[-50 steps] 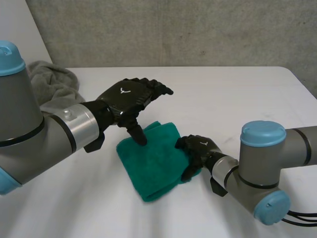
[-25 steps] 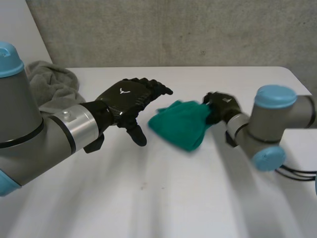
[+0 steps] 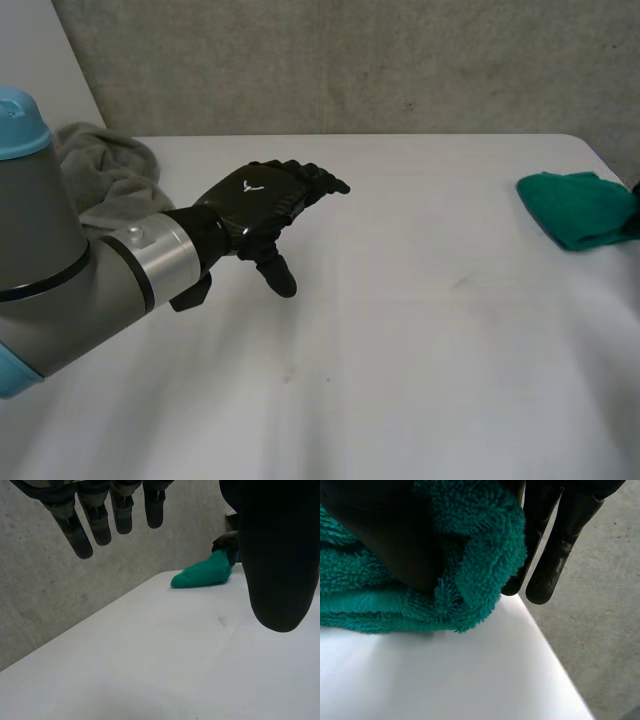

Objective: Fold the laundry.

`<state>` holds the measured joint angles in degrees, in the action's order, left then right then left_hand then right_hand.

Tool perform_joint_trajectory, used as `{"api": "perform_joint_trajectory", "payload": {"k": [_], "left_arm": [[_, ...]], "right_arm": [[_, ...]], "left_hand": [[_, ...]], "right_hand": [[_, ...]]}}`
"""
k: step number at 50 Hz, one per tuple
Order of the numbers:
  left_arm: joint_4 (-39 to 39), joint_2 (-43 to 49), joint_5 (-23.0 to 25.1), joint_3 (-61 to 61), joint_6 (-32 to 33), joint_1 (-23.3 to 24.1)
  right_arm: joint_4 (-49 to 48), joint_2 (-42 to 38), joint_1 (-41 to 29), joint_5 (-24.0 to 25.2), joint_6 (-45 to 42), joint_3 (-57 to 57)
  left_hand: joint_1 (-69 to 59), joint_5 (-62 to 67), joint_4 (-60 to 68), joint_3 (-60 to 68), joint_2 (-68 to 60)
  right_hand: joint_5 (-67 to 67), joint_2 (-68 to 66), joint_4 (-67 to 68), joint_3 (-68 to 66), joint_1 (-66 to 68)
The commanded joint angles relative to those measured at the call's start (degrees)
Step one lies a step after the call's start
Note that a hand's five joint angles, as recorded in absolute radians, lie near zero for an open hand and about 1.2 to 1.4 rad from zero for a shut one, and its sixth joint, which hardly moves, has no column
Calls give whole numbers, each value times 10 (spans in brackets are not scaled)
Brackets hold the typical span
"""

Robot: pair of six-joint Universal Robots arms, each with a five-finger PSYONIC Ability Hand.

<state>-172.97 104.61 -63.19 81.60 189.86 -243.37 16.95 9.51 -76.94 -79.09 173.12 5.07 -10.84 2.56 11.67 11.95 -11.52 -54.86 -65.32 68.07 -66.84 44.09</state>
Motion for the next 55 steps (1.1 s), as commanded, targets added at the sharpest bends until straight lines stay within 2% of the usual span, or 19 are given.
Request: {"api": "perform_joint_trajectory", "payload": {"k": [1,5,9,13,14,16,24,28,29,33,36,37,39,44,45,51,52,54,55], "left_arm": [[0,2,0,-6,0,0],[-1,2,-1,-6,0,3],[-1,3,-2,-6,0,4],[-1,4,-7,-6,-1,4],[-1,5,-8,-7,-1,4],[-1,5,-8,-8,-1,4],[-1,5,-8,-5,-5,0],[-1,3,-8,0,-10,-1],[0,2,-8,1,-10,-1],[0,-4,-8,8,-10,-2],[0,-9,-8,8,-10,-4],[-1,-14,-8,8,-10,-7],[-3,-19,-9,8,-10,-12],[-15,-34,-13,8,-15,-33],[-26,-41,-21,8,-12,-40],[-100,-56,-87,8,-7,-81],[-112,-55,-98,8,-5,-90],[-150,-49,-123,6,3,-123],[-172,-35,-137,2,13,-147]], "right_arm": [[-9,6,7,26,-14,13],[-9,6,4,13,-25,12],[-9,5,4,-40,-53,8],[-5,3,4,-59,-89,15],[-1,4,4,-60,-91,17],[12,9,3,-56,-94,21],[28,73,2,-80,-117,31],[11,111,2,-140,-229,33],[-7,126,1,-169,-294,33],[-79,159,-9,-229,-465,39],[-145,179,-47,-250,-541,46],[-186,197,-81,-252,-573,53],[-219,215,-113,-252,-588,65],[-242,271,-188,-210,-562,149],[-243,292,-213,-177,-541,191],[-249,380,-318,-67,-424,375],[-249,405,-339,-35,-387,430],[-246,428,-358,1,-351,480],[-245,449,-377,43,-319,531]], "left_hand": [[0,-17,-8,-11,6],[0,-17,-8,-11,6],[0,-17,-8,-11,6],[1,-18,-10,-12,8],[1,-18,-10,-12,8],[1,-18,-10,-12,8],[1,-18,-10,-12,8],[1,-18,-10,-12,8],[1,-18,-10,-12,8],[1,-18,-10,-12,8],[3,-20,-11,-14,10],[1,-18,-10,-12,8],[3,-20,-11,-14,10],[3,-20,-11,-14,10],[3,-20,-11,-14,10],[8,-25,-16,-19,15],[8,-26,-17,-19,15],[8,-26,-17,-19,15],[8,-26,-17,-19,15]], "right_hand": [[-151,-147,119,-132,359],[-151,-147,119,-132,359],[-151,-147,119,-132,359],[-119,-114,87,-99,326],[53,58,-85,73,155],[549,553,-581,568,-341],[549,553,-581,568,-341],[549,553,-581,568,-341],[549,553,-581,568,-341],[549,553,-581,568,-341],[549,553,-581,568,-341],[549,553,-581,568,-341],[549,553,-581,568,-341],[549,553,-581,568,-341],[549,553,-581,568,-341],[549,553,-581,568,-341],[549,553,-581,568,-341],[549,553,-581,568,-341],[549,553,-581,568,-341]]}}
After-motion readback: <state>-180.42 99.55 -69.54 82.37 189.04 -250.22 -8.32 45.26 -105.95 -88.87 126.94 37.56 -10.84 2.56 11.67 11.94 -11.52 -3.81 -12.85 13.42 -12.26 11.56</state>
